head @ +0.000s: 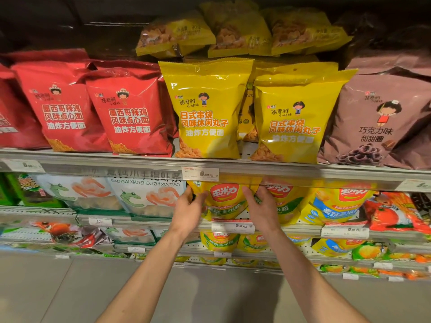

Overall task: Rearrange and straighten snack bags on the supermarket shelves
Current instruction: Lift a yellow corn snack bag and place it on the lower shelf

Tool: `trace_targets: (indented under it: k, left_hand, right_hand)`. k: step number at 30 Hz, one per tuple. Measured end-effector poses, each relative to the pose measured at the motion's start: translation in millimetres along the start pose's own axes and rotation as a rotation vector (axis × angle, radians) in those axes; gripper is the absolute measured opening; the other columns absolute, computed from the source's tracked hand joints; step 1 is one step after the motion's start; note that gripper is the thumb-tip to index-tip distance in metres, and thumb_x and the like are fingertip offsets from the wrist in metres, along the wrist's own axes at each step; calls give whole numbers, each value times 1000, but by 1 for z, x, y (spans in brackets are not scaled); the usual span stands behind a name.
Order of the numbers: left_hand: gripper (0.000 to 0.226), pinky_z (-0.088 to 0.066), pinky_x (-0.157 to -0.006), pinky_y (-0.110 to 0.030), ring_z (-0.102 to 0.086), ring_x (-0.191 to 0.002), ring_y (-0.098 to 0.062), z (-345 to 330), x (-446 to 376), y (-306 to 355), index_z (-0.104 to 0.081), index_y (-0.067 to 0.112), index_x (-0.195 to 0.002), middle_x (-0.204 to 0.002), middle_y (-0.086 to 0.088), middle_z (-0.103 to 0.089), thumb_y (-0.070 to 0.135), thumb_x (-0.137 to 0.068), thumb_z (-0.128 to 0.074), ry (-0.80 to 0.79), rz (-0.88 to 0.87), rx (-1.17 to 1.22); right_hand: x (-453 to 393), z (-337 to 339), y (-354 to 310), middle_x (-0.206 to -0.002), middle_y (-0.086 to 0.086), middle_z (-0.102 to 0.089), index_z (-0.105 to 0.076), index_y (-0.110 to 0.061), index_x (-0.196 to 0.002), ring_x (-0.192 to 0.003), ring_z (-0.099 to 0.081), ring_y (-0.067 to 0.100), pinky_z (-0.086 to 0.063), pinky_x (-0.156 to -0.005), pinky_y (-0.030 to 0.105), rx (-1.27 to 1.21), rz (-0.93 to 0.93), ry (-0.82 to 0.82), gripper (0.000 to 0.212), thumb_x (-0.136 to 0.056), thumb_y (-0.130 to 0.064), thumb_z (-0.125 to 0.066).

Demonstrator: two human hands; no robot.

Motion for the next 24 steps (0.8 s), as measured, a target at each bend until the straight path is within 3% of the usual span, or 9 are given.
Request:
trace_targets:
  k: [3, 5, 7, 9, 12, 14, 19, 22, 24]
  left_hand:
    - [19, -53, -93, -43, -64, -89, -24, 10, 0, -2, -74, 13, -104, -97, -12, -77, 12, -101, -56, 50, 37, 64]
    - [28, -54, -88, -43, -69, -84, -32, 18, -2, 0, -76, 13, -97, -95, -17, -77, 11, -101, -49, 82, -9, -104]
    - [31, -58, -81, -46, -72, -81, -37, 25, -3, 6, -75, 14, -94, -87, -16, -77, 15, -103, -46, 103, -96, -376]
    - [34, -56, -64, -39, -69, -64, -27, 31, -4, 12, -74, 18, -84, -66, -5, -73, 28, -104, -50, 157, -173, -587]
    - [45, -41, -53, -30, -58, -47, -16, 36, -2, 17, -69, 19, -66, -49, 1, -62, 42, -102, -56, 230, -227, -655]
    - [44, -42, -57, -29, -58, -51, -10, 41, 1, 16, -70, 20, -65, -51, 6, -63, 45, -99, -61, 278, -225, -607]
    - [23, -48, -67, -25, -68, -75, -6, 49, 6, 13, -70, 20, -94, -77, 13, -70, 43, -93, -70, 335, -253, -559]
    - [23, -55, -72, -34, -66, -81, -12, 47, 6, 13, -61, 20, -105, -90, 7, -65, 38, -94, -70, 276, -336, -587]
    - [25, -57, -75, -40, -65, -82, -13, 45, 6, 12, -58, 24, -107, -94, 5, -63, 42, -95, -69, 254, -354, -605]
  right_hand:
    - [1, 2, -1, -77, -25, -67, -55, -31, -77, -75, -61, -11, -42, -64, 8, 3, -1, 22, 26, -101, -40, -61]
    - [2, 3, -2, -61, -33, -57, -46, -33, -70, -62, -55, -14, -39, -58, 4, 17, 2, 29, 34, -101, -37, -61]
    - [3, 3, -1, -60, -34, -56, -44, -32, -69, -61, -53, -14, -39, -57, 3, 34, -8, 33, 36, -101, -39, -60]
    - [4, 3, -2, -61, -33, -57, -45, -32, -70, -63, -54, -14, -39, -57, 3, 46, -7, 33, 35, -101, -41, -59]
    - [5, 2, -4, -61, -34, -57, -44, -33, -70, -62, -54, -16, -38, -57, 2, 52, 5, 40, 36, -101, -39, -59]
    - [7, 2, -6, -60, -34, -56, -43, -32, -69, -60, -54, -15, -38, -56, 1, 59, 6, 42, 37, -101, -40, -59]
    - [9, 1, -7, -61, -35, -56, -43, -32, -69, -61, -54, -15, -39, -57, 2, 75, 2, 48, 36, -102, -40, -58]
    - [9, -5, -8, -88, -23, -67, -58, -29, -86, -85, -60, -8, -43, -69, 10, 68, 5, 6, 21, -101, -44, -57]
    - [9, -11, -8, -103, -8, -68, -61, -22, -98, -97, -60, 1, -42, -76, 19, 74, 10, -6, 25, -100, -47, -57]
Point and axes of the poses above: each hand's wrist, its own x-axis away from the middle knuckle, its own z-axis out of the back of the hand, y = z × x, the point moved 6 cm from there along -x, towards the middle knuckle
